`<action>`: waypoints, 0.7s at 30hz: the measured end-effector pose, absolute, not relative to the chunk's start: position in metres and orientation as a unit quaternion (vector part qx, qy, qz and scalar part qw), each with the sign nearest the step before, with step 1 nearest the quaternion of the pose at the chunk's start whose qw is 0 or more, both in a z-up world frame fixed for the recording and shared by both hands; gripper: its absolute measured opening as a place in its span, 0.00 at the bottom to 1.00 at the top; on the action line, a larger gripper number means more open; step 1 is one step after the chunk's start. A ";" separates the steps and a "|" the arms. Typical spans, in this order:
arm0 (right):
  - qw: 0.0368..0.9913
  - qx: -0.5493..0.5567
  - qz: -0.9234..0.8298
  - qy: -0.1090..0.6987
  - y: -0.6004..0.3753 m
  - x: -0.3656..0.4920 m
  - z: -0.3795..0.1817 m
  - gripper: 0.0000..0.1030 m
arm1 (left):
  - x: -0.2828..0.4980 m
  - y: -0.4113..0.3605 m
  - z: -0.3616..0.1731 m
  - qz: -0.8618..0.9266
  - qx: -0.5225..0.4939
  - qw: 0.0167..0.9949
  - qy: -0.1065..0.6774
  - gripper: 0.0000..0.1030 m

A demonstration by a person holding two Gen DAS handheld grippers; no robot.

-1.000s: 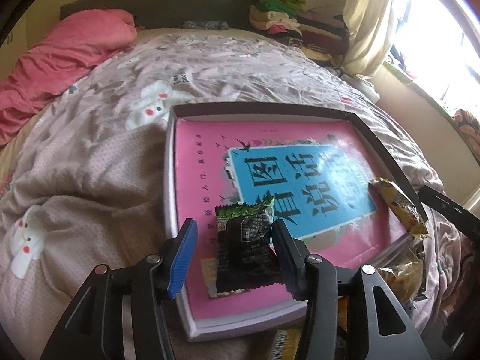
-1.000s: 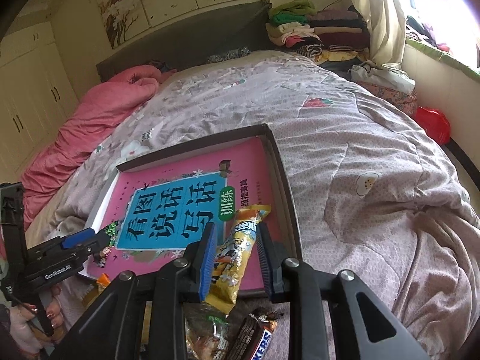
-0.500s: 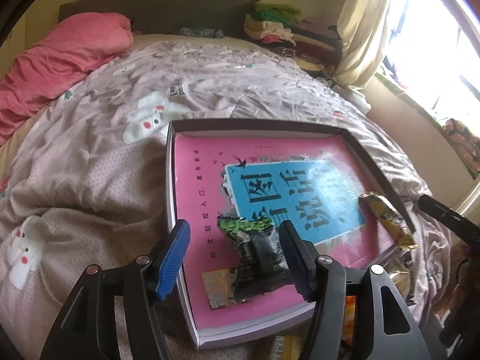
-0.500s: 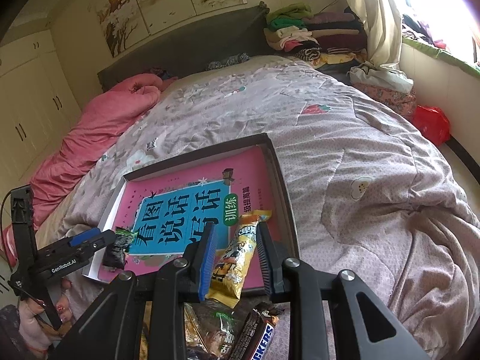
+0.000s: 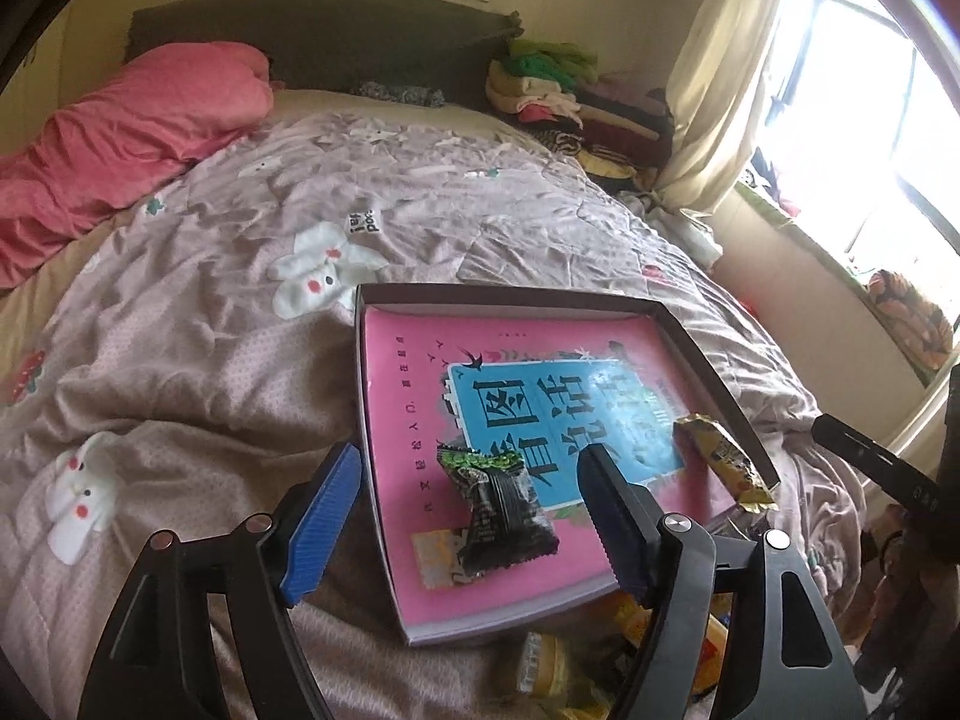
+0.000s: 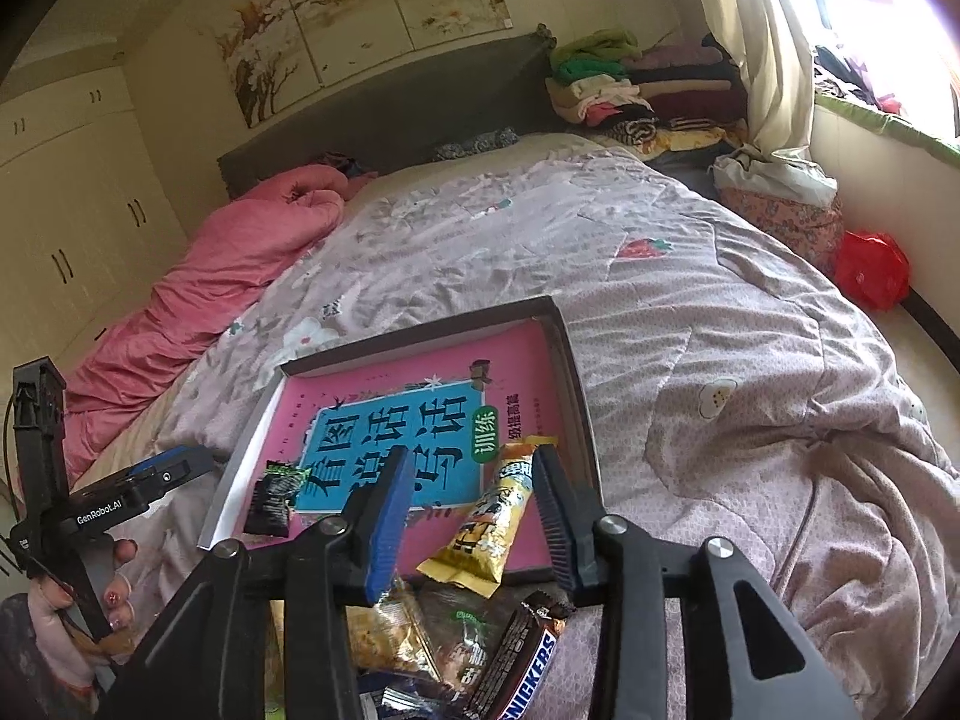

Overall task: Organize snacks
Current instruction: 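Release the dark packet from the left tool while the right tool releases the yellow packet, then move the right tool to the Snickers bar while the left tool moves to the orange bread packet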

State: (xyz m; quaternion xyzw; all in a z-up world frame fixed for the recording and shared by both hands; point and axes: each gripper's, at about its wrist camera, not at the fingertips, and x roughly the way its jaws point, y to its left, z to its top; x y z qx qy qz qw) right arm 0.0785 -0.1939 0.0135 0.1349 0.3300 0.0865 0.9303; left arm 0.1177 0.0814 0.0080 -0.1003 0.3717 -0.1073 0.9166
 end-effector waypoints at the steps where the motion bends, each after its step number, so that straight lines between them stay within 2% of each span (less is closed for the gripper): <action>1: 0.931 0.135 0.086 0.329 -0.195 0.078 0.015 0.41 | 0.115 0.082 0.009 -0.107 -0.100 0.917 0.371 0.74; 14: 0.922 0.127 0.094 0.352 -0.189 0.069 0.010 0.42 | 0.098 0.074 0.008 -0.123 -0.092 0.911 0.383 0.75; 21: 0.909 0.044 0.088 0.405 -0.162 0.077 -0.015 0.42 | 0.090 0.059 0.003 -0.138 -0.077 0.905 0.394 0.75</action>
